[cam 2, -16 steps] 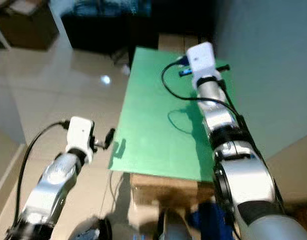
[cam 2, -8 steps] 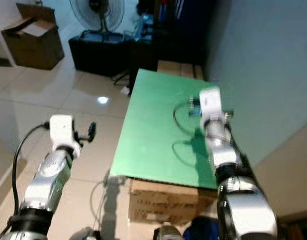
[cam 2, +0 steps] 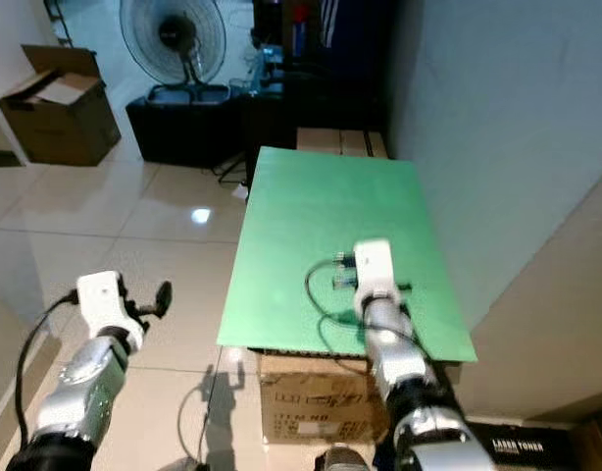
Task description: Hang keys on a hook
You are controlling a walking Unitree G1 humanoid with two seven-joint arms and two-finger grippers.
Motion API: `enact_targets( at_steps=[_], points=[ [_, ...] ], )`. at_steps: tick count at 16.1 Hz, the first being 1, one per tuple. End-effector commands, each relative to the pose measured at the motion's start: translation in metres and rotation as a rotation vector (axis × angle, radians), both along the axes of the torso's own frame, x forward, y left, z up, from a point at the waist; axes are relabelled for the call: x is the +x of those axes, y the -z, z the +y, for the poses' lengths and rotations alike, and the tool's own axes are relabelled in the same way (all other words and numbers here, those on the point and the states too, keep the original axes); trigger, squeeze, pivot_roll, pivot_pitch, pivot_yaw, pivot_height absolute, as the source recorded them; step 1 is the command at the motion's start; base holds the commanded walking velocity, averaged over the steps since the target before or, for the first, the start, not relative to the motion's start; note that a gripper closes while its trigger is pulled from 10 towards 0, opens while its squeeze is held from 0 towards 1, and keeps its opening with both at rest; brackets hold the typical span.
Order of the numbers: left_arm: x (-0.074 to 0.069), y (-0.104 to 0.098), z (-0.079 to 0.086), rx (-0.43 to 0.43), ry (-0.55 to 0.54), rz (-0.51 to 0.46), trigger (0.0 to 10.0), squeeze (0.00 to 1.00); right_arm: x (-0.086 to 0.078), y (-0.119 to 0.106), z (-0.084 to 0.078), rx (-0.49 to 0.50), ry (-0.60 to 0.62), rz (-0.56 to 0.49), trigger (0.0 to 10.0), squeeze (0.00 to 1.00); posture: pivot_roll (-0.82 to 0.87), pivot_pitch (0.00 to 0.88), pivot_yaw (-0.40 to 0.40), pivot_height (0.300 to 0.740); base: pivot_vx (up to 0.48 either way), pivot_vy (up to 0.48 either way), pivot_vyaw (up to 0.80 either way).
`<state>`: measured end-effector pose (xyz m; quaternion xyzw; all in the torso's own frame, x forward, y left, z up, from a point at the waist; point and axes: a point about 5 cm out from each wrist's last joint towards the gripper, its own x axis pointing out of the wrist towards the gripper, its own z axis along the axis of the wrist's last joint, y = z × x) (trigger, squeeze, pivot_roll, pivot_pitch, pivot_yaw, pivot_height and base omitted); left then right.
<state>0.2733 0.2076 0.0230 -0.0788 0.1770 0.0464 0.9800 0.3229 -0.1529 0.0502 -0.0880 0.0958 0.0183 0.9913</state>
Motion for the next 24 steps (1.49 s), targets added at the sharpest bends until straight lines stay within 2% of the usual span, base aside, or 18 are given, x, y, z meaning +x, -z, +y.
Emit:
enact_targets(
  at_steps=[1,3,4,5,10,13,19,24],
  points=[
    [0.0,0.004,0.001,0.021,0.016,0.009,10.0,0.0,0.004,-0.007,-0.008,-0.019,0.005,-0.021,0.0,0.0,-0.19,0.0,-0.021,0.723,0.0,0.0,0.0],
    [-0.001,0.008,-0.001,0.045,0.029,0.017,10.0,0.0,0.006,-0.013,-0.016,-0.042,0.012,-0.028,0.0,0.0,-0.19,0.0,-0.036,0.723,0.0,0.0,0.0],
    [0.004,0.002,-0.01,0.061,0.067,-0.014,10.0,0.0,0.004,-0.007,-0.026,-0.066,0.019,0.009,0.0,0.0,-0.18,0.0,-0.03,0.723,0.0,0.0,0.0],
    [0.006,0.0,-0.016,0.053,0.086,-0.029,10.0,0.0,0.001,-0.004,-0.027,-0.098,0.017,0.022,0.0,0.0,-0.19,0.0,-0.031,0.723,0.0,0.0,0.0],
    [0.002,0.009,-0.028,0.053,0.118,-0.021,10.0,0.0,-0.001,-0.002,-0.019,-0.104,-0.007,0.034,0.0,0.0,-0.17,0.0,-0.04,0.723,0.0,0.0,0.0],
    [0.003,0.008,-0.024,0.012,0.076,-0.031,10.0,0.0,-0.003,-0.001,-0.013,-0.099,-0.023,0.024,0.0,0.0,-0.16,0.0,-0.04,0.723,0.0,0.0,0.0],
    [0.003,0.008,-0.029,0.016,0.1,-0.032,10.0,0.0,-0.002,0.001,-0.008,-0.119,-0.027,0.036,0.0,0.0,-0.15,0.0,-0.03,0.723,0.0,0.0,0.0],
    [0.01,0.001,-0.034,0.026,0.12,-0.053,10.0,0.0,-0.003,0.004,-0.006,-0.113,-0.042,0.051,0.0,0.0,-0.15,0.0,-0.02,0.723,0.0,0.0,0.8]
  ],
)
